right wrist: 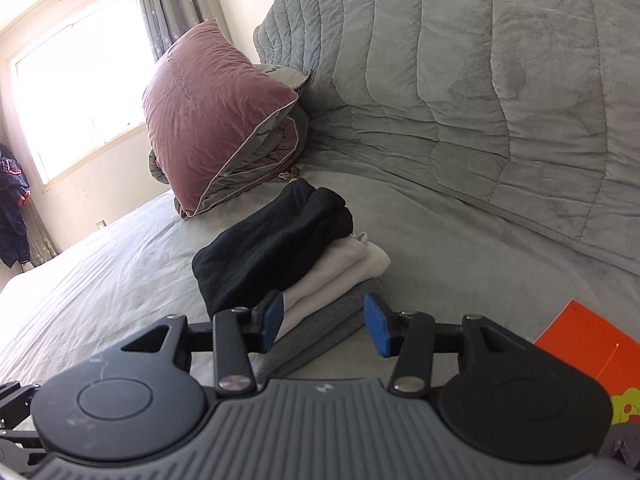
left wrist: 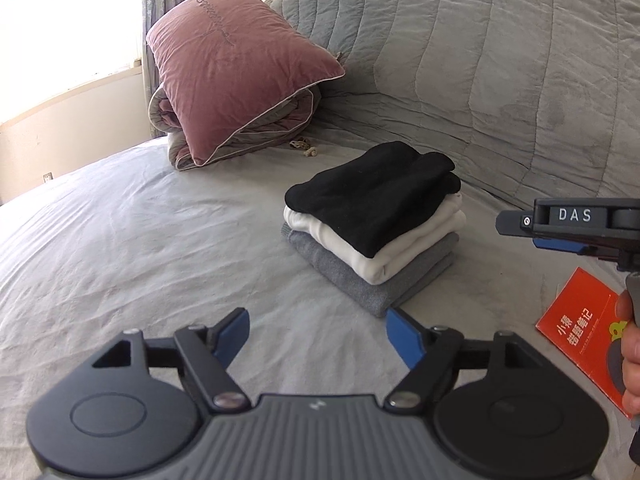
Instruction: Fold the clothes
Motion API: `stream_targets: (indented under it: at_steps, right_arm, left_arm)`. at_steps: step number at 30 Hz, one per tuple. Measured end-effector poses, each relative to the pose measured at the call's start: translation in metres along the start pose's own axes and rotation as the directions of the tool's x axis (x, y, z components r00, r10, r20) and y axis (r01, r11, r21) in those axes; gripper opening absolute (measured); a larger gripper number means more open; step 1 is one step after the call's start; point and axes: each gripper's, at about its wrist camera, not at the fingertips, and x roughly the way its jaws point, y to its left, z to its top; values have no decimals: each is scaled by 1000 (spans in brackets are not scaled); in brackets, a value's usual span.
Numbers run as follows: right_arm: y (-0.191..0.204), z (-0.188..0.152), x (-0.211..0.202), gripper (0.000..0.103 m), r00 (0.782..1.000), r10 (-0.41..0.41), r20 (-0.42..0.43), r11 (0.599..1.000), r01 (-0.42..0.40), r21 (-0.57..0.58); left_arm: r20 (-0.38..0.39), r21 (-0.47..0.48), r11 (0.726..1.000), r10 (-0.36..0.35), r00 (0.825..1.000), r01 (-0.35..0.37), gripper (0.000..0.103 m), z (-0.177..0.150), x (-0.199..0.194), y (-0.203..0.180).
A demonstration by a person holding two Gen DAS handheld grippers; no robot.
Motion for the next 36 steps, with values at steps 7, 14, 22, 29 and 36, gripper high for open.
stream_targets:
  at_steps: [7,14,22,29,36]
  right_arm:
    - [13,-11,-23,75,1000,-19,-25,1000,19,-3]
    - [29,-20,-35,103,997,-68,-37,994,65,-89]
    - [39,-13,-22,103,994,-26,-104,995,16,-99]
    - [50,-19,-4,103,991,-35,-127,980,9,-198]
    - [53,-31,6,103,985,-61,-164,961,14,-275]
  left_arm:
    - [-43,47,993,109,993,-107,100,6,-22,-2]
    - [-202,98,980,191,961,-175,102,1,-8,-6]
    - [-269,54,967,254,929,-249,102,-6,13,1]
    - [-308,-45,965,233,922,-259,102,-14,31,11]
    - [-317,-60,969,208,925,-239,102,-22,40,8]
